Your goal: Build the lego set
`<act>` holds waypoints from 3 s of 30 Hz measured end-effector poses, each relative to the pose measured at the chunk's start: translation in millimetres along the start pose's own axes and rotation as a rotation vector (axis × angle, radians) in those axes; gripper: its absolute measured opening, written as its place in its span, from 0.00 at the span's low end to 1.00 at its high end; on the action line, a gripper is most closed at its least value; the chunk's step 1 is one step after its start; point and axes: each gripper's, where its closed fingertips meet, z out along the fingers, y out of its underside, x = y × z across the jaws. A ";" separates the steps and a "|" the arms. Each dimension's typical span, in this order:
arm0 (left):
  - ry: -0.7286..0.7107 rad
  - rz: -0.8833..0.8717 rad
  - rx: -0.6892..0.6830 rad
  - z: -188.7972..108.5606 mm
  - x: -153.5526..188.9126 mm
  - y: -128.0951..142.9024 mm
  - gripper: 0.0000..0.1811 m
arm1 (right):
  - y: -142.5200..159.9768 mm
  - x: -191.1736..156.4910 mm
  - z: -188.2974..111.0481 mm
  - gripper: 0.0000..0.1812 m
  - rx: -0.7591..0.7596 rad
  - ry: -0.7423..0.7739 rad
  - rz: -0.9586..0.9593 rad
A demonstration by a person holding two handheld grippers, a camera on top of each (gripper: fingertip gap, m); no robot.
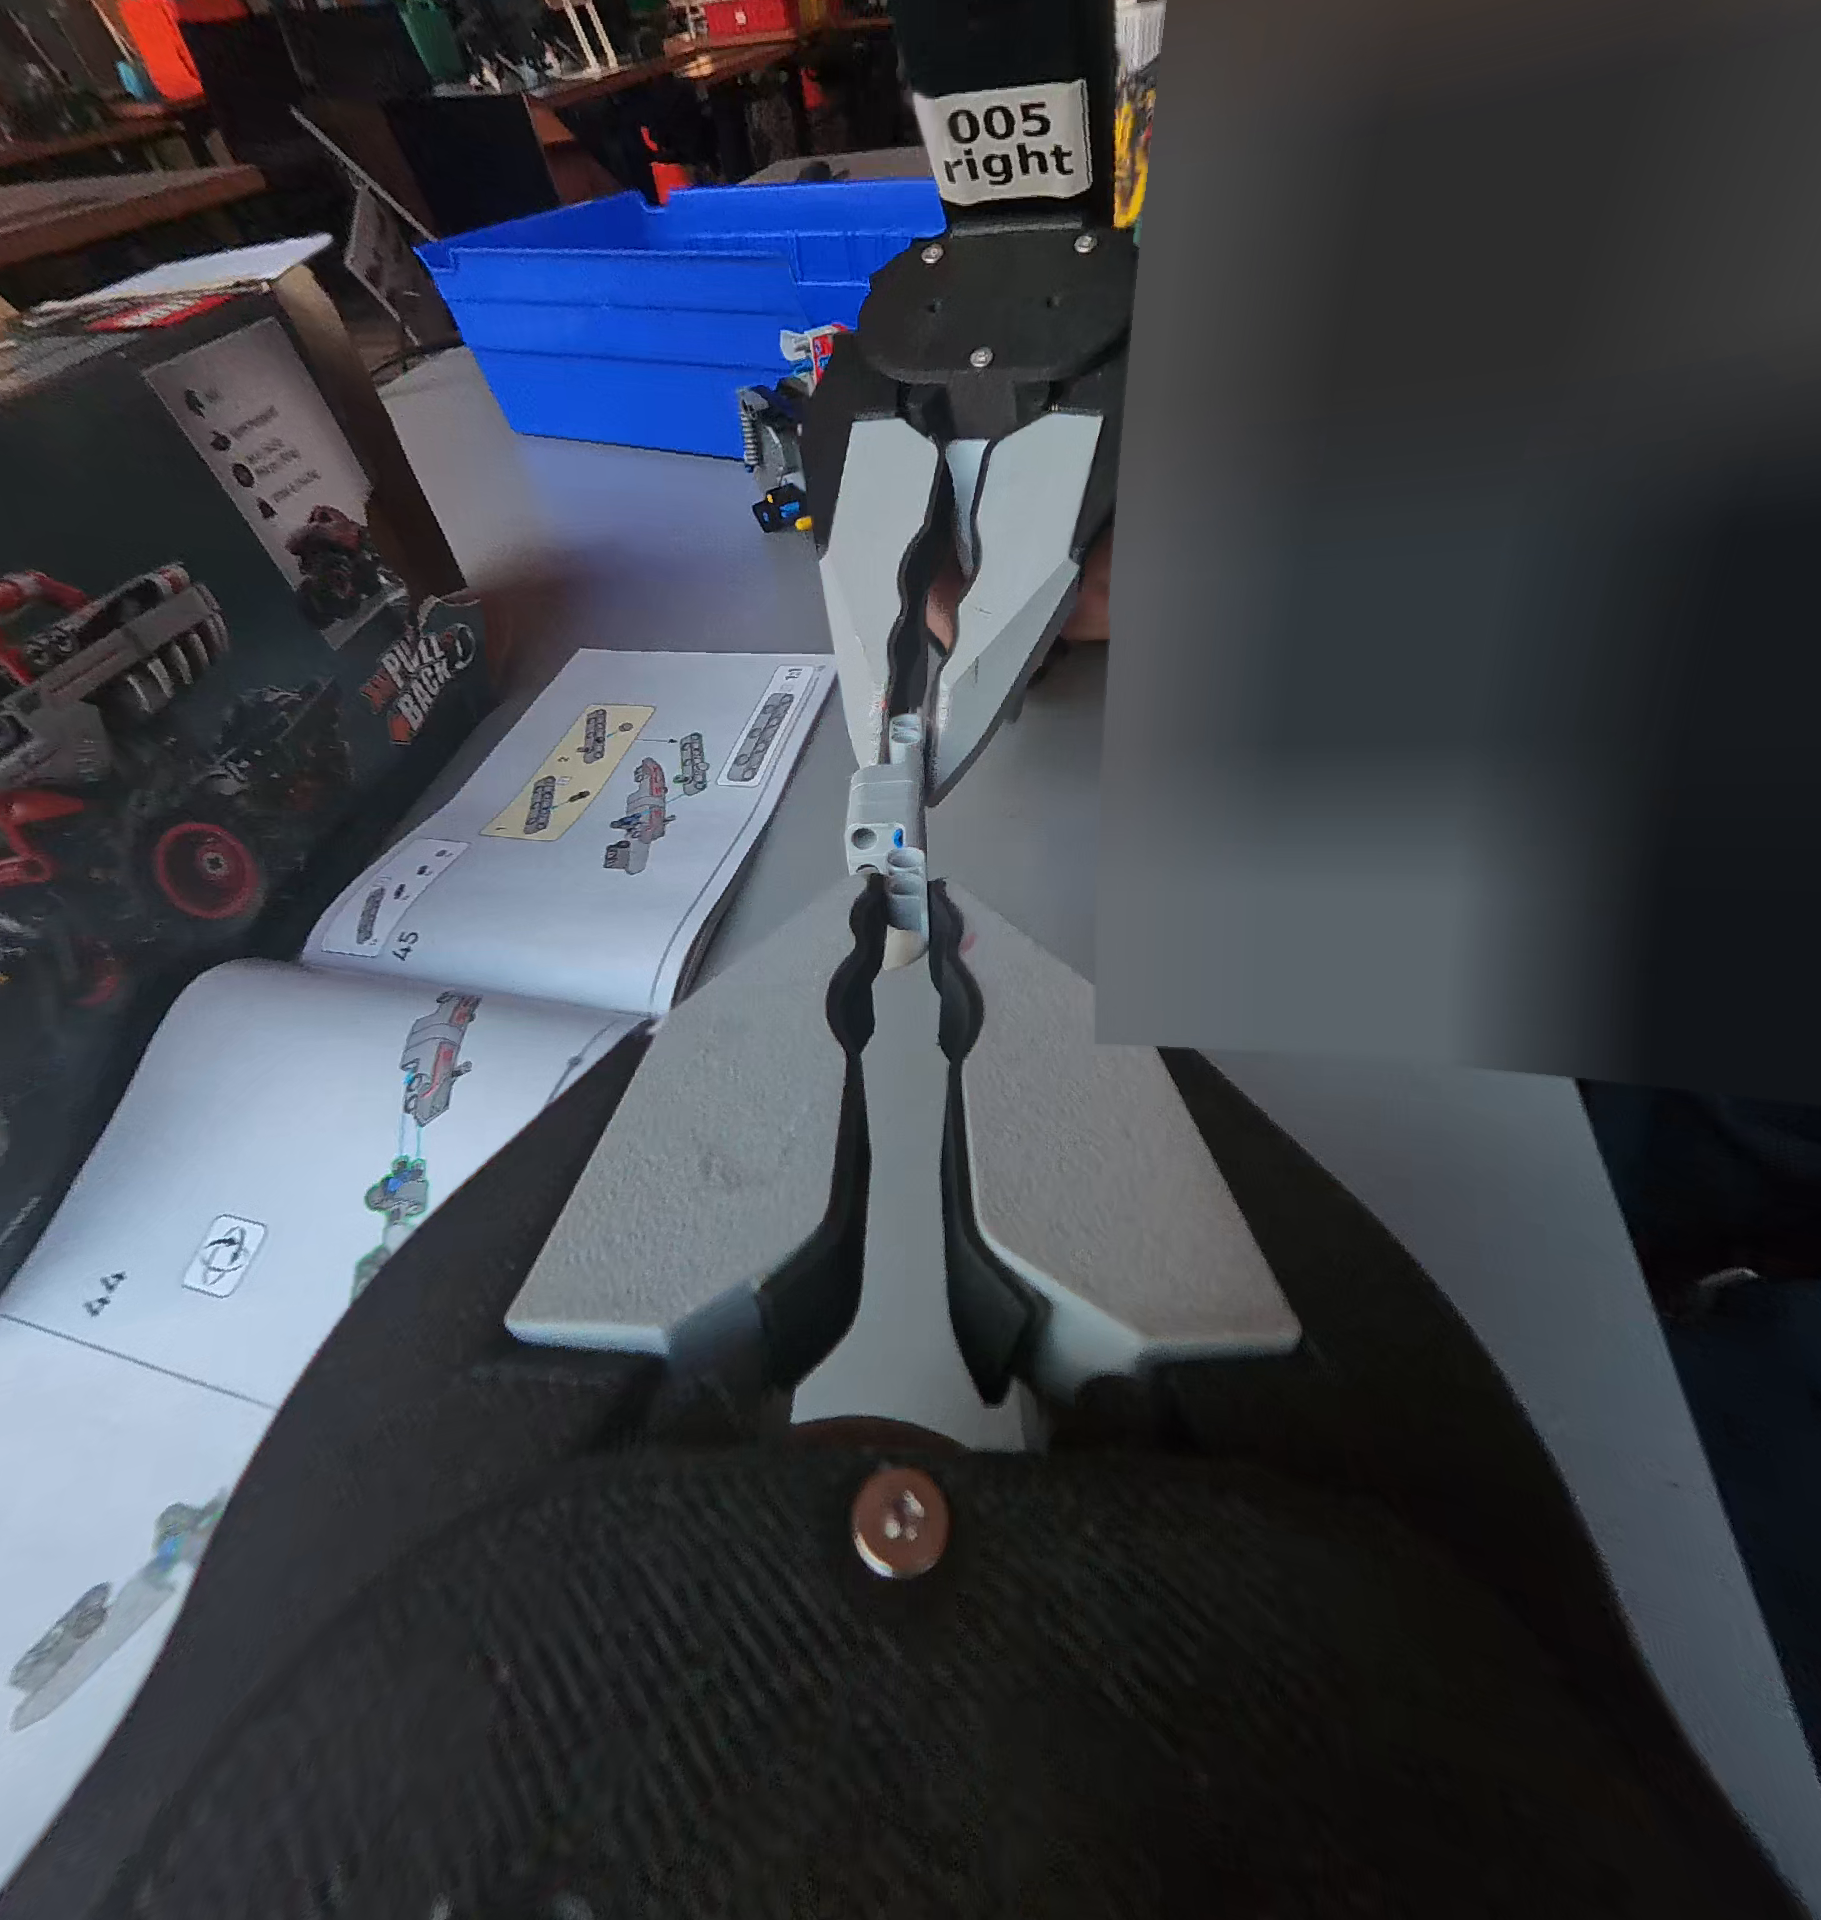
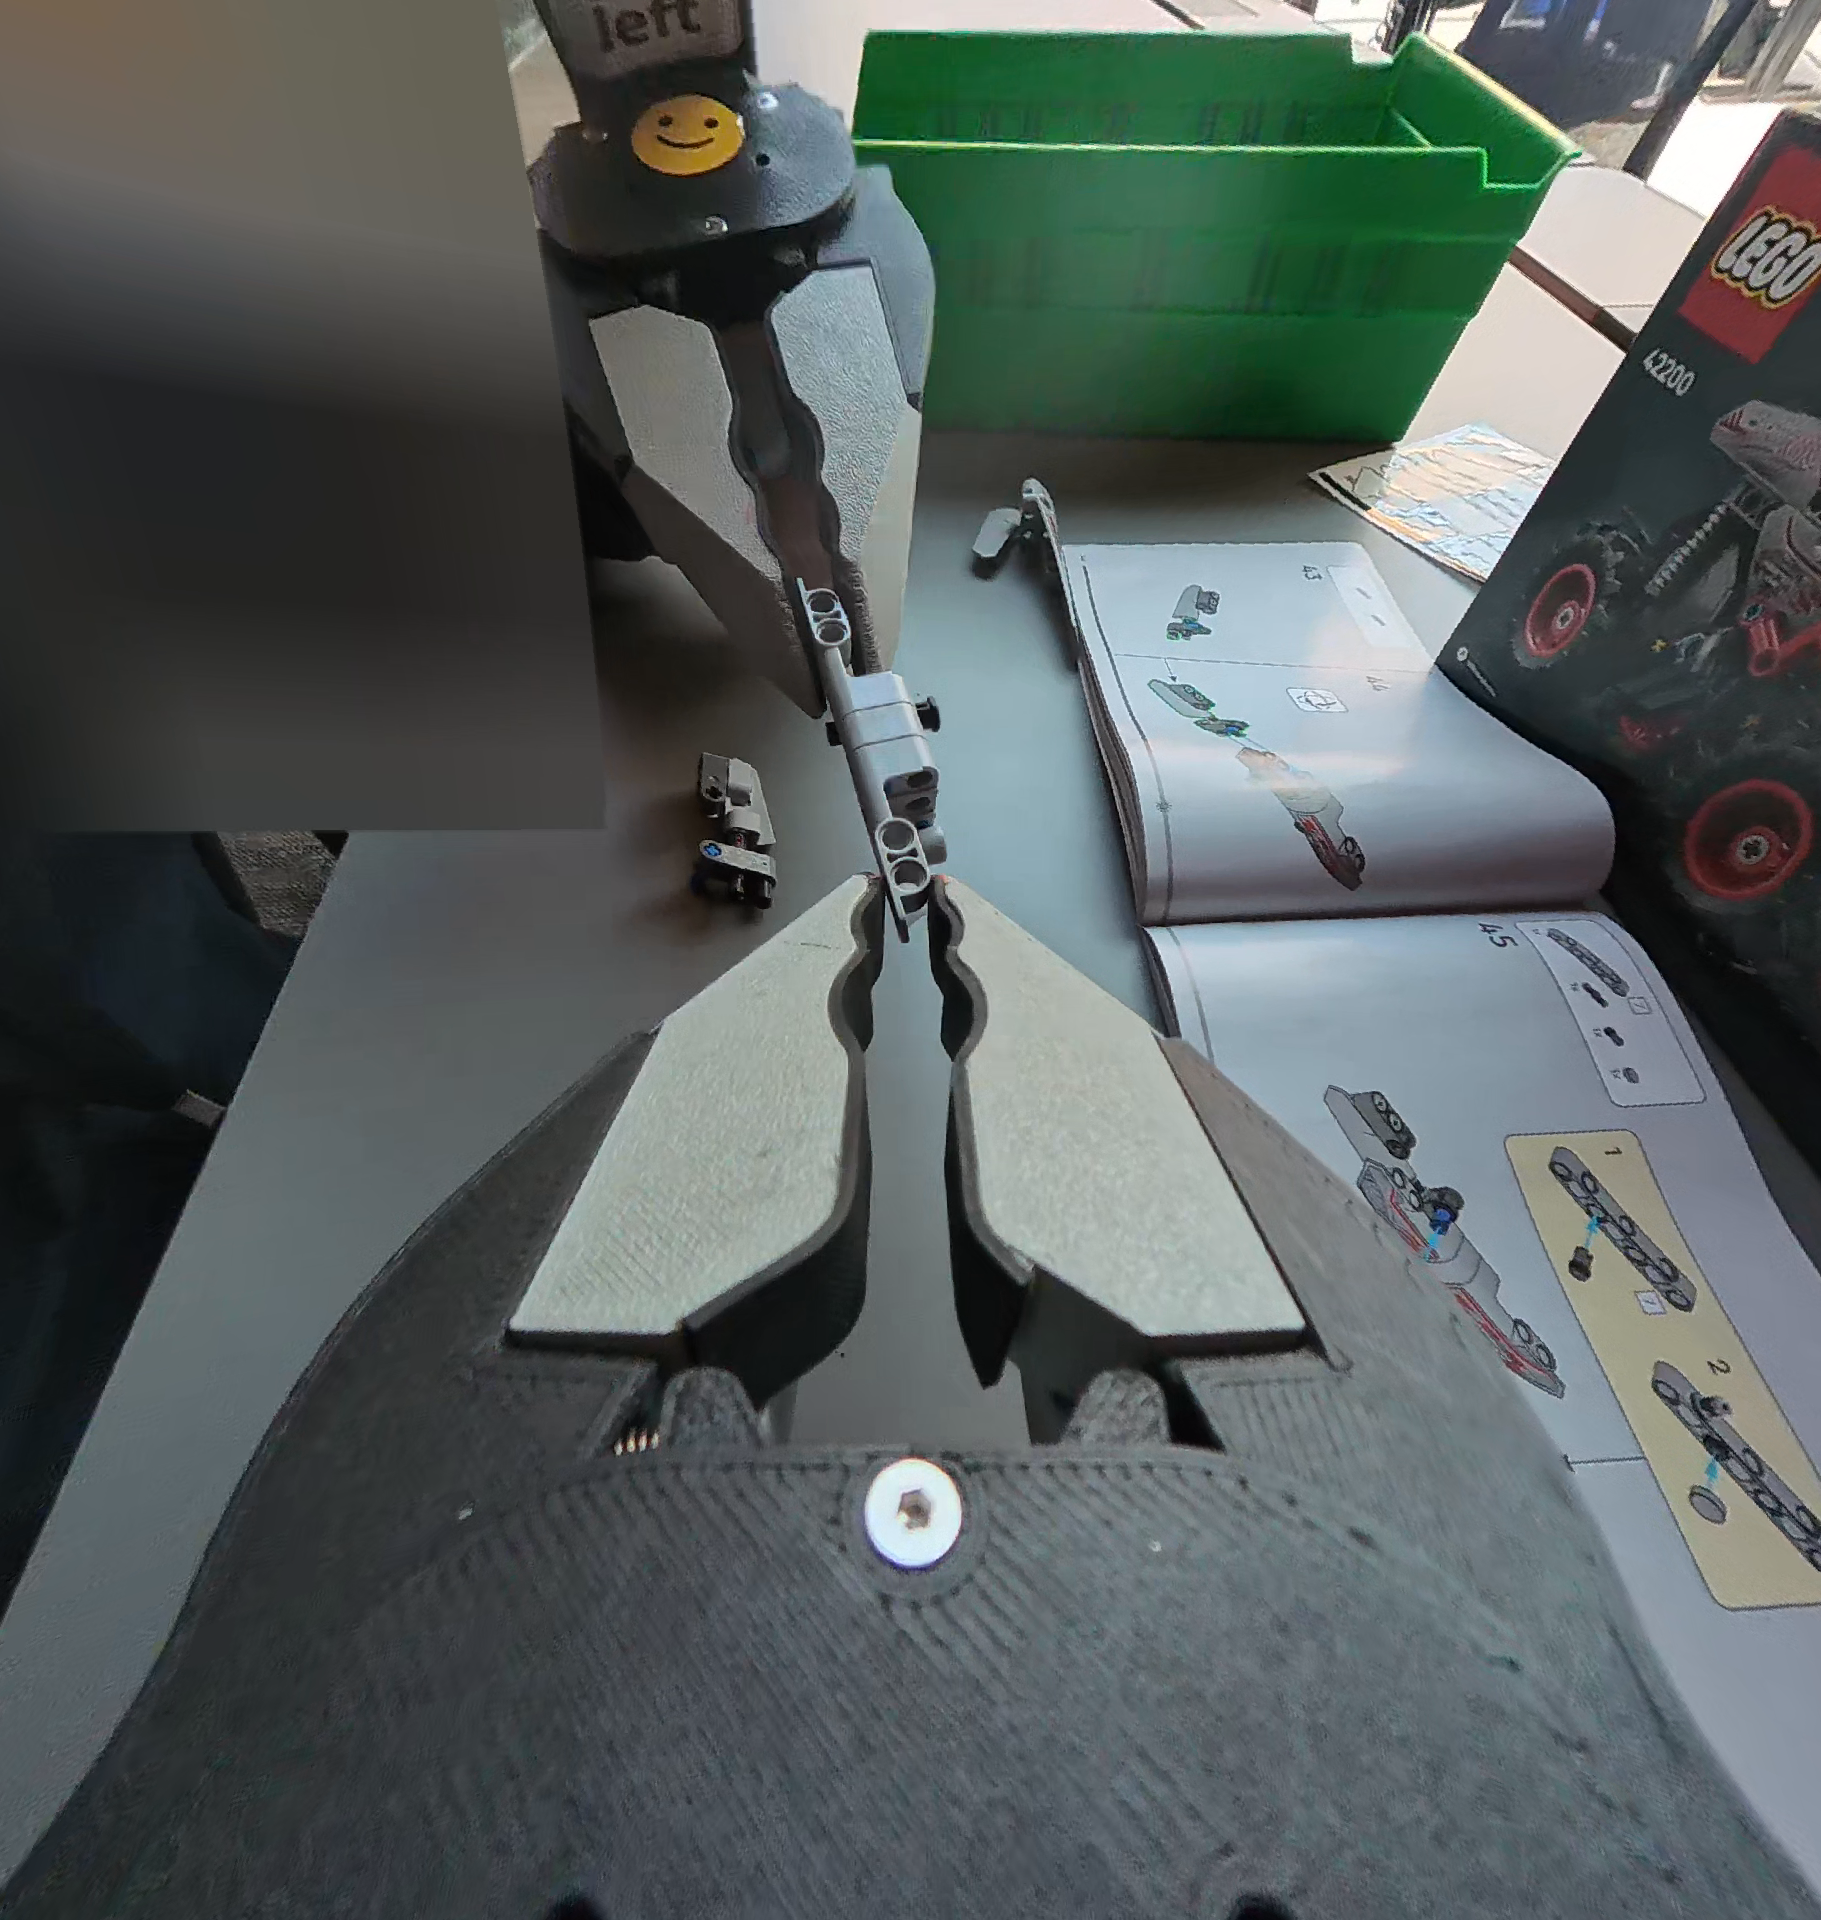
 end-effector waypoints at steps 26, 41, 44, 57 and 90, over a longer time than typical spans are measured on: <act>0.111 -0.228 0.017 0.0 1.9 2.5 0.02 | -0.3 -5.1 0.7 0.04 0.000 -0.029 0.017; 0.180 -0.324 0.043 -1.7 5.1 0.2 0.02 | -3.7 -9.5 -1.1 0.05 0.020 -0.066 0.033; 0.191 -0.327 0.049 -1.9 6.6 -0.9 0.02 | -6.2 -15.3 -1.4 0.06 0.035 -0.108 0.043; 0.138 -0.393 0.045 -5.7 -8.5 0.8 0.06 | -10.3 7.5 -17.3 0.02 0.124 -0.232 0.434; 0.127 -0.295 -0.385 -18.2 8.3 74.5 0.10 | 33.1 -19.2 -13.0 0.02 -0.141 -0.240 0.097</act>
